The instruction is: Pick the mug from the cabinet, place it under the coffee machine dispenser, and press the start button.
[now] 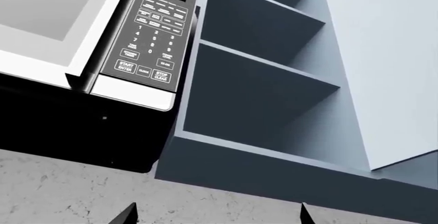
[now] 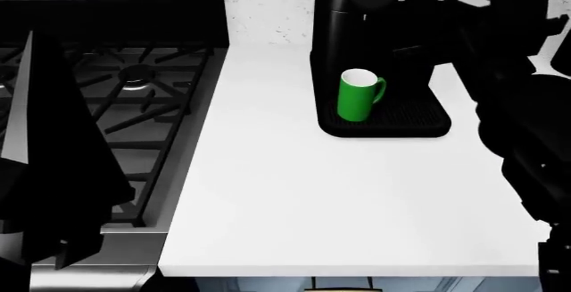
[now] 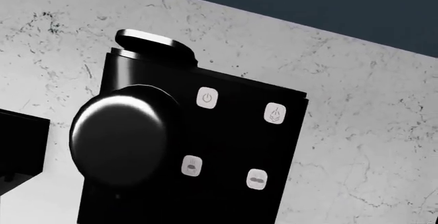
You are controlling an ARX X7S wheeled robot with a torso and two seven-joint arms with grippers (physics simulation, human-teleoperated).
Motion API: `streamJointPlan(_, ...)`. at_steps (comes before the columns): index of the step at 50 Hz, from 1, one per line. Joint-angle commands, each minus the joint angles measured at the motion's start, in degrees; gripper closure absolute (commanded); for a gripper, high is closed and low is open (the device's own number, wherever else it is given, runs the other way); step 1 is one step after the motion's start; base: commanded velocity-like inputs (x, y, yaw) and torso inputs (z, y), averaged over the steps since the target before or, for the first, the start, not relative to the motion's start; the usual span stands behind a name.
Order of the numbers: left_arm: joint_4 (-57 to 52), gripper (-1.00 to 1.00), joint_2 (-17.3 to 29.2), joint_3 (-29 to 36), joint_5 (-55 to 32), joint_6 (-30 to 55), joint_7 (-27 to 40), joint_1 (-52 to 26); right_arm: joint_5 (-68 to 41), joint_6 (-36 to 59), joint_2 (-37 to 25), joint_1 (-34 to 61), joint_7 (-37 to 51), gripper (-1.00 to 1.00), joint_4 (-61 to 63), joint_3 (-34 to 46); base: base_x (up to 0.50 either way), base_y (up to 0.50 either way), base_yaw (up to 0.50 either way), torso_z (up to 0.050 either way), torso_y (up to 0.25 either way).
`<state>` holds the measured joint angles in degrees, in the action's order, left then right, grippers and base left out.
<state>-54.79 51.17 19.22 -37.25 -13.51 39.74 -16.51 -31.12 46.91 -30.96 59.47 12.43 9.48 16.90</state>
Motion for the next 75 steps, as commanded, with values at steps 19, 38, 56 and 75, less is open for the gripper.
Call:
streamJointPlan(19,0.1,-1.0,0.5,0.3,0.3,-0.7,0.1,0.3,4.1,-4.3,1.9,3.7,-1.9,1.0,-9.5,3.6,0.0,0.0,0.0,0.0,0.0)
streamJointPlan(38,0.1,-1.0,0.7,0.4,0.5,-1.0,0.4,0.3,6.2,-6.3,2.6,5.1,-1.6,1.0,-13.8,4.7,0.0,0.0,0.0,0.0,0.0)
streamJointPlan(56,0.3,-1.0,1.0,0.5,0.4,-1.3,0.5,0.2,8.1,-8.9,4.2,7.5,-3.0,1.0,-20.4,6.5,0.0,0.0,0.0,0.0,0.0)
streamJointPlan(75,0.4,-1.0,1.3,0.6,0.7,-1.6,0.8,0.5,9.1,-10.4,4.5,8.0,-2.7,1.0,-23.2,6.8,0.0,0.0,0.0,0.0,0.0)
